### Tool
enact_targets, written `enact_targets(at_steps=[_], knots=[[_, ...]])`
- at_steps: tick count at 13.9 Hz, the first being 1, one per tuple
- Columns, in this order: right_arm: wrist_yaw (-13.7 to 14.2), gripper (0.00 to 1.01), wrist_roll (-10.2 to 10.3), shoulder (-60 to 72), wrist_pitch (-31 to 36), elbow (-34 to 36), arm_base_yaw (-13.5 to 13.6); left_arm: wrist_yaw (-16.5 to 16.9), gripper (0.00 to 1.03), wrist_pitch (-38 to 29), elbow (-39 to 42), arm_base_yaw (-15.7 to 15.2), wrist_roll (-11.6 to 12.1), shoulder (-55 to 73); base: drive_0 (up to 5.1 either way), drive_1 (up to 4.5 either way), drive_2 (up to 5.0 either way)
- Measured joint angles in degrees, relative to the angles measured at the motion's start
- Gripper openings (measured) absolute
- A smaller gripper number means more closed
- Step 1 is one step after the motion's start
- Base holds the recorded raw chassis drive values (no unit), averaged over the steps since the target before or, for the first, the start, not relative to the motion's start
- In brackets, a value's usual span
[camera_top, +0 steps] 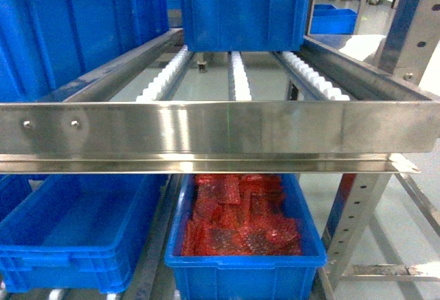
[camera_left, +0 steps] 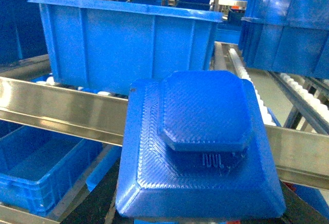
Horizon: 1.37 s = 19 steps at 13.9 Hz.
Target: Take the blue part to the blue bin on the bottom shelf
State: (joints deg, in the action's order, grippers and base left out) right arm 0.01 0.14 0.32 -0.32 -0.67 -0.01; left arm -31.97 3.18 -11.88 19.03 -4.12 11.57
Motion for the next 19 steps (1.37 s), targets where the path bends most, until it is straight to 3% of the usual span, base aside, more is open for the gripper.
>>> enact_targets(at_steps=[4,16,19], knots=[[0.0,0.98,0.0,0.0,0.0,0.0,0.0,0.0,0.43,0.0,0.0,0.0,0.0,0.0,0.0,0.00,0.0],[-0.2,0.98,0.0,0.0,0.1,0.0,0.0,0.0,0.43,0.0,0.0,0.0,0.0,0.0,-5.0,2.37,2.4],[-0.2,0.98,0.0,0.0,0.1,0.0,0.0,0.0,0.43,0.0,0.0,0.0,0.0,0.0,0.0,0.00,0.0]])
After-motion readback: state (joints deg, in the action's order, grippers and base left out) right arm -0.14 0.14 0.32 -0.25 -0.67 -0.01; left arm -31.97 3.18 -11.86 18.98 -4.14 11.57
